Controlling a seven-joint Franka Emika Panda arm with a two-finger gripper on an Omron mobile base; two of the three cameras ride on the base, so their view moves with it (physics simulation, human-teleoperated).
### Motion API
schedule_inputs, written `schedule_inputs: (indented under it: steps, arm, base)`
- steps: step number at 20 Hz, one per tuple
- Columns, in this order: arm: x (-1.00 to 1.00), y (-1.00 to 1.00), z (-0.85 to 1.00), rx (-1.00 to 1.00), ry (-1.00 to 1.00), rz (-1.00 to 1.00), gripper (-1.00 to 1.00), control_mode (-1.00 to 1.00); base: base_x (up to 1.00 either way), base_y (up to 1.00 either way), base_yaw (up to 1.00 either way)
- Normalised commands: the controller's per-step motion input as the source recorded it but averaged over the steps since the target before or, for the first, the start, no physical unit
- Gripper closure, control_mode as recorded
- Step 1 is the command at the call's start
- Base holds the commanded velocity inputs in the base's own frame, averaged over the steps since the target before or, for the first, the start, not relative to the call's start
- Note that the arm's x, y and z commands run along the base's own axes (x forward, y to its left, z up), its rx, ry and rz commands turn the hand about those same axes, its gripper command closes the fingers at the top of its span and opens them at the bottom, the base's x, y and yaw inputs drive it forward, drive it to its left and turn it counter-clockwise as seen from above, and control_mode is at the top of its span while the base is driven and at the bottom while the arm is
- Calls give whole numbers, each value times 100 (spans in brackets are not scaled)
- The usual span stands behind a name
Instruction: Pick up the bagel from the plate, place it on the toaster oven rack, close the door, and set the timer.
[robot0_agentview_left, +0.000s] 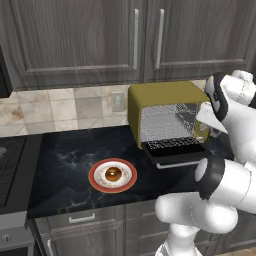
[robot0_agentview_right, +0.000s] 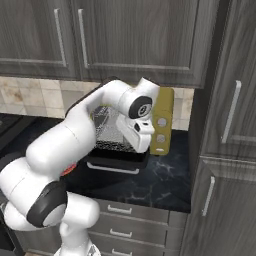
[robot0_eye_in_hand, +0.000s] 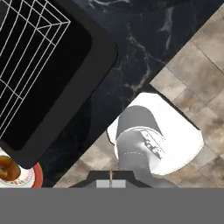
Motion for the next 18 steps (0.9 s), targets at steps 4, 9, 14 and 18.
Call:
schedule_inputs:
  steps: [4, 9, 14, 18]
  arm:
    - [-89, 12, 53, 18, -29, 33, 100, -100]
    - [-68, 33, 32, 1, -29, 27, 100, -100]
    - [-57, 52, 7, -5, -37, 25, 100, -100]
    - [-32, 70, 0, -6, -41, 27, 100, -100]
  base:
    - [0, 0, 0]
    - [0, 0, 0]
    - [0, 0, 0]
    - [0, 0, 0]
